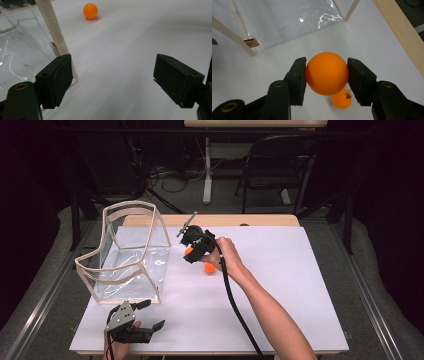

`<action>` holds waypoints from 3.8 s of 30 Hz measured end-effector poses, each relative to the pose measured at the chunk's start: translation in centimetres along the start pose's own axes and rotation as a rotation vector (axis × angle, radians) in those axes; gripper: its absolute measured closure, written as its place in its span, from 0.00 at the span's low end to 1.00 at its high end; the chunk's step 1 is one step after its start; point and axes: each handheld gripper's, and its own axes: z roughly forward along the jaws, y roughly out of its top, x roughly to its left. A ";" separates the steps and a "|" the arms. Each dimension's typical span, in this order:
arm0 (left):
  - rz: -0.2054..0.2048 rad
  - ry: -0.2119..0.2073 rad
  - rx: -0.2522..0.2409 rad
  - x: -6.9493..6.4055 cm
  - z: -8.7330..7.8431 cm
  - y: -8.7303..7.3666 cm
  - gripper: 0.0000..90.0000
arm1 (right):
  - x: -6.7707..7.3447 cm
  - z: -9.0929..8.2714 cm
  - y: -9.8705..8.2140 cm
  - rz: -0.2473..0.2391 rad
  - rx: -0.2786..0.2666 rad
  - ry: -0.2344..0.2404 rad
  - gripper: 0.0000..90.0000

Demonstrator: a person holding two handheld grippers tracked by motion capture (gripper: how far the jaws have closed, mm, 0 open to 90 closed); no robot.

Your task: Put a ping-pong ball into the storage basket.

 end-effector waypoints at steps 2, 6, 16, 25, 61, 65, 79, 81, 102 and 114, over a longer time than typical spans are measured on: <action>0.000 0.001 -0.002 0.0 0.0 0.0 0.18 | 0.0 -0.1 0.3 -0.002 0.001 -0.002 0.57; 0.000 0.002 -0.003 0.0 0.0 0.0 0.18 | -0.1 -0.2 0.6 -0.004 0.003 -0.004 0.57; 0.002 0.003 0.001 0.1 0.0 0.0 0.18 | -0.3 -0.5 1.6 -0.013 0.012 0.001 0.57; -0.004 -0.005 0.001 0.1 0.0 0.0 0.18 | -0.5 -1.3 2.8 -0.030 0.019 -0.005 0.57; -0.006 -0.005 -0.007 0.2 -0.2 0.0 0.18 | -1.4 -2.6 5.8 -0.034 0.027 -0.024 0.57; -0.008 -0.005 -0.006 0.2 -0.1 0.0 0.18 | -1.3 -3.1 6.3 -0.035 0.024 -0.030 0.57; -0.008 -0.006 -0.007 0.2 -0.2 0.0 0.18 | -1.2 -4.0 7.2 -0.047 0.016 -0.035 0.57; -0.008 -0.006 -0.008 0.2 -0.2 0.0 0.18 | -1.2 -4.0 7.3 -0.047 0.011 -0.032 0.57; -0.005 -0.006 -0.007 0.3 -0.2 0.0 0.18 | -1.1 -4.4 8.6 -0.048 0.001 -0.038 0.57; -0.007 -0.005 -0.007 0.4 -0.3 0.0 0.18 | -0.9 -5.1 9.3 -0.054 -0.017 -0.051 0.57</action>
